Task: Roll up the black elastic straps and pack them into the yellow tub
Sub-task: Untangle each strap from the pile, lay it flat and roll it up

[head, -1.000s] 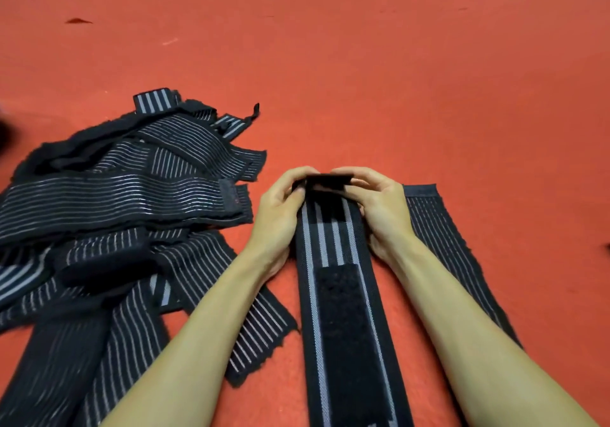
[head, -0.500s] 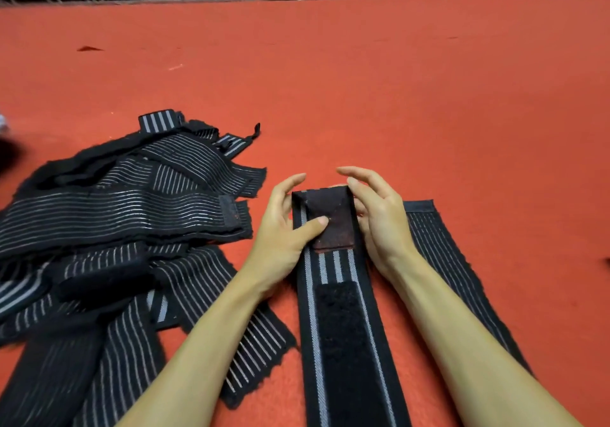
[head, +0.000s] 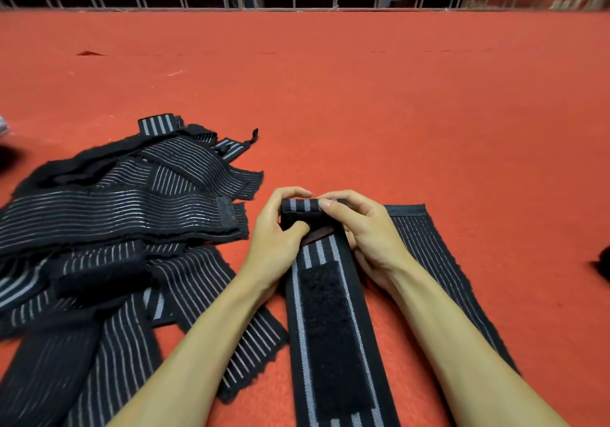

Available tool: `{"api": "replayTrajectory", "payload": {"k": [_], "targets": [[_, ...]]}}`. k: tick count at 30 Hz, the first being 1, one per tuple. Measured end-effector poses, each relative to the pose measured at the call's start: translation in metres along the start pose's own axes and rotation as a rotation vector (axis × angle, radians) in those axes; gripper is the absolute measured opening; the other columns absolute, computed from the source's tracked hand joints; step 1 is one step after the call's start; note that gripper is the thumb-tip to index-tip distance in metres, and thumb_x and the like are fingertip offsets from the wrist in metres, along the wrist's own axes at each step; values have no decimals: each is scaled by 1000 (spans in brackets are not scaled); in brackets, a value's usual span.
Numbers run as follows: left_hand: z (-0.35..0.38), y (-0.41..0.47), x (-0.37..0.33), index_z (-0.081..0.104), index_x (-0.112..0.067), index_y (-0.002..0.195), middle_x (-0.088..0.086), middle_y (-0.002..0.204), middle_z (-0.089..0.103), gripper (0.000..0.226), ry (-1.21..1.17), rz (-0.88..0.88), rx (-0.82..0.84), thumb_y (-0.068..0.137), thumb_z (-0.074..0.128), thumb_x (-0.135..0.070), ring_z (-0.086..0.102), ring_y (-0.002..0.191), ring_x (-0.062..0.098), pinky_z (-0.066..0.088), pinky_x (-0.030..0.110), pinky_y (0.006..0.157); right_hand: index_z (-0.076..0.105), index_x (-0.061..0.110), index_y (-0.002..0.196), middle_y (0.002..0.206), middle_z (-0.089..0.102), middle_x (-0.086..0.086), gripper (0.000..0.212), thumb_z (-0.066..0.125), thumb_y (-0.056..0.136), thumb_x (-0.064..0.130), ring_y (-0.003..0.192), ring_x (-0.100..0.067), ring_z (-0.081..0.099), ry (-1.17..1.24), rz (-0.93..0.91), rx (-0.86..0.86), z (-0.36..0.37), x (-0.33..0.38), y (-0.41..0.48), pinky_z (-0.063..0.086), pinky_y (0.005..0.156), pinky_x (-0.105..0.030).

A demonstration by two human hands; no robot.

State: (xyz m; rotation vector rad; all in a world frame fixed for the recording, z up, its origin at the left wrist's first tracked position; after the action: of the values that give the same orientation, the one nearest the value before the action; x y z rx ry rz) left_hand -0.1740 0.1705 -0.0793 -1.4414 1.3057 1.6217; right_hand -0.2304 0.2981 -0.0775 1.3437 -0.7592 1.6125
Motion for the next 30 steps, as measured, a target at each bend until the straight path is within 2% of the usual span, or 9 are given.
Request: {"api": "replayTrajectory", "payload": {"k": [4,9,11,16,21,24,27,29,30], "targets": [[2,2,4,55,-16,112,-2,101,62,31,-48,-112,63,87,56,2,59,90,4,47,13,74,69,9,97,91,67,-9,12,67,86,5,85,-22,62,20,-25,5,-2,1,0,52,79,-38],[-2,1,7,52,-24,119,1,111,66,62,-229,-256,136,71,72,-56,67,99,12,52,28,83,63,6,105,89,69,-7,27,71,80,-1,82,-22,64,32,-115,85,-5,1,-1,56,75,-32],[-1,-1,2,51,-22,120,0,113,65,63,-191,-276,85,78,65,-66,67,97,5,51,23,81,60,5,107,97,68,-6,31,70,79,-3,86,-21,64,11,-163,106,-4,1,-1,55,79,-31],[-2,-2,-6,50,-16,124,-7,105,61,36,-93,-176,27,93,55,-34,62,79,-13,46,6,65,52,4,117,115,61,-7,44,66,76,-2,99,-17,63,23,-197,122,-4,3,0,53,90,-30],[-6,-1,-8,49,-17,125,1,107,63,39,-106,-59,34,89,60,-26,64,88,-5,49,12,73,49,3,129,111,64,-6,46,65,86,0,95,-11,66,-29,-116,126,-2,9,-4,54,82,-25],[-11,1,-4,54,-26,113,3,108,63,32,-67,27,18,85,70,-25,63,99,11,51,24,83,53,-1,123,113,67,-18,40,61,92,24,101,-23,66,6,-55,88,4,9,-7,55,89,-37],[-13,2,-3,58,-27,103,-5,99,63,34,5,124,-14,82,72,-4,60,95,12,50,31,86,60,3,111,116,64,-26,59,60,85,57,107,-37,63,-79,-2,9,11,7,-6,46,99,-57],[-13,2,-5,60,-28,98,-12,94,64,37,31,149,-25,79,73,1,60,94,13,50,38,88,64,9,103,111,67,-23,66,58,80,70,108,-39,63,-154,16,-19,16,7,-5,46,97,-58],[-12,1,-4,61,-28,96,-15,91,64,37,30,149,-23,78,73,2,61,93,13,50,40,88,64,10,101,107,69,-18,66,55,81,71,106,-33,65,-181,24,-42,16,6,-5,49,96,-52]]}}
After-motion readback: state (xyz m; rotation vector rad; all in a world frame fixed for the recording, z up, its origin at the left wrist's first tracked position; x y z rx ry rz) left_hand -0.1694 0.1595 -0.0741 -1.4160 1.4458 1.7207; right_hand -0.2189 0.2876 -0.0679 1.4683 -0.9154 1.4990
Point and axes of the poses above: each hand's wrist, its own y-axis towards the middle knuckle, its own z-axis out of the palm, x = y × z, the point moved 1 cm from there along y, towards the middle knuckle
